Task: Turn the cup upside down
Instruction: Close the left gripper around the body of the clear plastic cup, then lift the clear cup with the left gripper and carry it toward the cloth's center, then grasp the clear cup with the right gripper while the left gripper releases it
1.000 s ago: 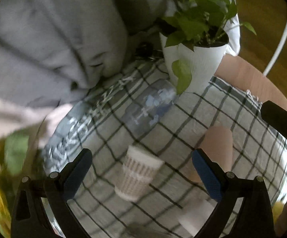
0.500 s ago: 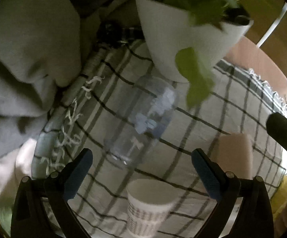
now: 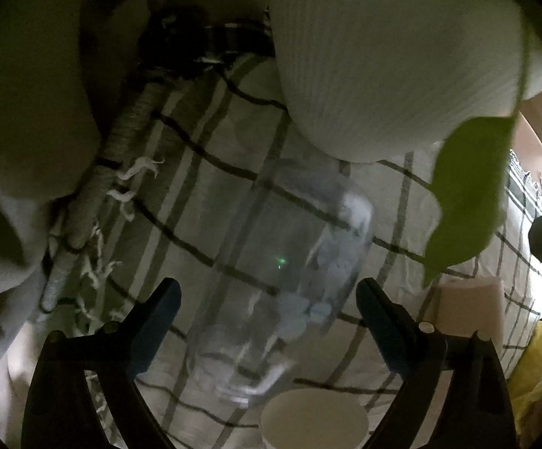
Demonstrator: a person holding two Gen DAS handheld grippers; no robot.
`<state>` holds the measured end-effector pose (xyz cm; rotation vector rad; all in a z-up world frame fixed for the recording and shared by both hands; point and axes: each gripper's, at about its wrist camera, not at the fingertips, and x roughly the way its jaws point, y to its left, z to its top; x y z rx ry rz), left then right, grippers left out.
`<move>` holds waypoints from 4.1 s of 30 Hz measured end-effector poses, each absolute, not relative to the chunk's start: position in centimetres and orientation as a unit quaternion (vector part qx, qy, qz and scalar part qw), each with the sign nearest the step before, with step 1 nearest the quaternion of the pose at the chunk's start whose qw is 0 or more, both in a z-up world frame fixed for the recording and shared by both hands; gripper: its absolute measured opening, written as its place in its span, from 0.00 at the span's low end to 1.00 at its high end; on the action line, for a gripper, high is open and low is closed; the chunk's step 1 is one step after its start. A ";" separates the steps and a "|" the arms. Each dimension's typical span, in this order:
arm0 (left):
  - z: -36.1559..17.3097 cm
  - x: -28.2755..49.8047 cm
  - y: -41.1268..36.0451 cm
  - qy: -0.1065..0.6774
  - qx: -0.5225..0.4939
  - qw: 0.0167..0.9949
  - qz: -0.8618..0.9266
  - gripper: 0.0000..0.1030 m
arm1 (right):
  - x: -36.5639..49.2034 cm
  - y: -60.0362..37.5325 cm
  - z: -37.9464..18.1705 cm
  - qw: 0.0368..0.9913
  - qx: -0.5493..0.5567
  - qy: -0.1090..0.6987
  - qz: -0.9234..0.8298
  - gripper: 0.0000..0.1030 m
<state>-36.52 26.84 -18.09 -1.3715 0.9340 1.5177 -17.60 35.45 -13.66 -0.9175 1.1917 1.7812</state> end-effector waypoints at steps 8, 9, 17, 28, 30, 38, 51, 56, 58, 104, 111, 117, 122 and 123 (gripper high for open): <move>-20.4 -36.1 27.9 0.390 -0.559 0.432 0.590 0.82 | -18.0 35.9 -14.2 0.403 -0.369 0.462 0.699 0.96; -20.7 -36.0 27.9 0.393 -0.558 0.430 0.591 0.82 | -18.0 35.9 -14.2 0.403 -0.369 0.461 0.699 0.96; -20.9 -35.6 27.9 0.387 -0.555 0.421 0.604 0.79 | -18.1 36.0 -14.5 0.408 -0.377 0.443 0.704 0.96; -18.0 -36.2 26.9 0.366 -0.555 0.398 0.632 0.75 | -17.9 35.8 -14.0 0.401 -0.375 0.439 0.711 0.96; -17.4 -36.4 26.7 0.361 -0.555 0.391 0.639 0.75 | -17.9 35.5 -13.8 0.398 -0.374 0.437 0.715 0.96; -13.8 -35.9 26.0 0.332 -0.543 0.375 0.674 0.75 | -17.4 34.6 -12.3 0.383 -0.365 0.432 0.731 0.96; -7.0 -28.4 19.3 0.249 -0.511 0.313 0.761 0.75 | -15.0 33.0 -9.1 0.281 -0.397 0.385 0.784 0.96; -6.6 -22.9 14.8 0.207 -0.510 0.275 0.789 0.75 | -13.1 31.5 -7.8 0.221 -0.428 0.330 0.812 0.96; -7.1 -20.9 13.8 0.192 -0.513 0.251 0.798 0.75 | -11.8 30.8 -7.0 0.204 -0.426 0.305 0.826 0.96; -20.2 -4.2 8.5 -0.067 -0.591 0.028 0.803 0.75 | -0.9 26.7 -14.2 0.049 -0.543 0.049 0.837 0.96; -20.3 -4.0 9.4 -0.033 -0.594 0.017 0.804 0.82 | -1.0 26.9 -14.8 0.043 -0.547 0.046 0.835 0.96; -19.2 -4.0 9.6 -0.019 -0.587 0.022 0.809 0.89 | -1.1 27.0 -14.8 0.044 -0.548 0.049 0.834 0.96; -17.7 -3.5 9.1 -0.026 -0.581 0.024 0.813 0.89 | -0.9 26.9 -13.8 0.042 -0.541 0.055 0.838 0.96; -17.2 -3.4 8.8 -0.028 -0.578 0.023 0.815 0.89 | -0.7 26.9 -13.2 0.042 -0.536 0.058 0.841 0.96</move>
